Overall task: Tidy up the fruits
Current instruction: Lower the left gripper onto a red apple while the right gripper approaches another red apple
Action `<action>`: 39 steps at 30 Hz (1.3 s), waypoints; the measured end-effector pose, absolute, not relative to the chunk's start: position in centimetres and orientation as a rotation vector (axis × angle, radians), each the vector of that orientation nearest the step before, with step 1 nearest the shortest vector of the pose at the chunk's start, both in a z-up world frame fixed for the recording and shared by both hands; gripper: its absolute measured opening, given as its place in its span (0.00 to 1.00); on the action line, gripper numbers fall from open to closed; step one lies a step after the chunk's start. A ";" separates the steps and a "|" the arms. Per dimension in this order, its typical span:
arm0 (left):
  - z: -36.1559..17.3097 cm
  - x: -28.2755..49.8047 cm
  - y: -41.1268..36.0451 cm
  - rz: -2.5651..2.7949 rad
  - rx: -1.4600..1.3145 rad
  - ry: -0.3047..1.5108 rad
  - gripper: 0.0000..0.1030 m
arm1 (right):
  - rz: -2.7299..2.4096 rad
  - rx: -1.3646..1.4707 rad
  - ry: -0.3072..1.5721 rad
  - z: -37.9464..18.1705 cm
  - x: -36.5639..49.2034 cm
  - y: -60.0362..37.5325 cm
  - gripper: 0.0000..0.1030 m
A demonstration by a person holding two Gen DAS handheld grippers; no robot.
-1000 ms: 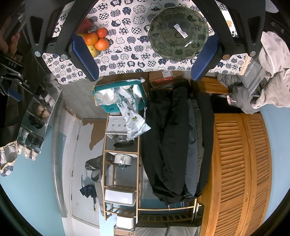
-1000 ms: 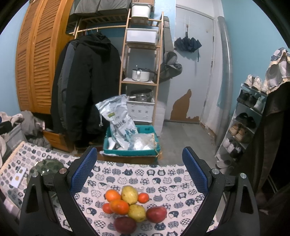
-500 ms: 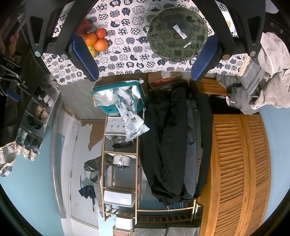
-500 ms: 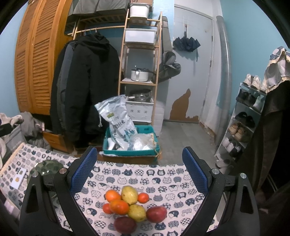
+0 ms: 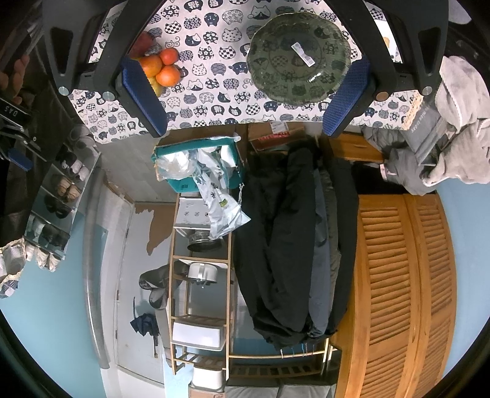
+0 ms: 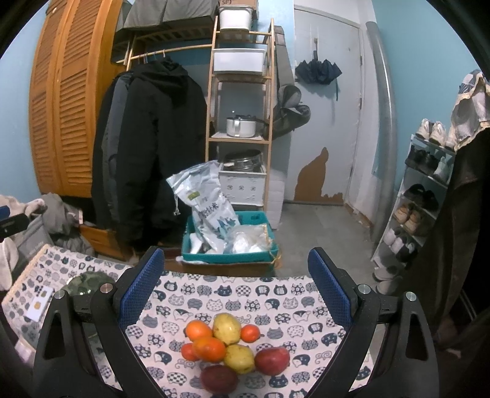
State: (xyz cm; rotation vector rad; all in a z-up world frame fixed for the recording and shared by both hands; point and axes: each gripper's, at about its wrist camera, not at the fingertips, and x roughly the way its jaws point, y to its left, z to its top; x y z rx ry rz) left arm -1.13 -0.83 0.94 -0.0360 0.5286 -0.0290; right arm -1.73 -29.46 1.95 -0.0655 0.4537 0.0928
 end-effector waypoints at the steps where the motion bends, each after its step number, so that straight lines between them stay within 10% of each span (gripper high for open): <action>1: 0.9 -1.1 -0.9 -0.033 -0.038 0.528 1.00 | 0.093 -0.065 0.453 1.9 -1.7 -29.5 0.90; 39: -13.7 5.0 -11.8 -0.260 0.044 1.006 0.99 | -0.029 -0.057 0.917 -10.3 0.9 -37.4 0.90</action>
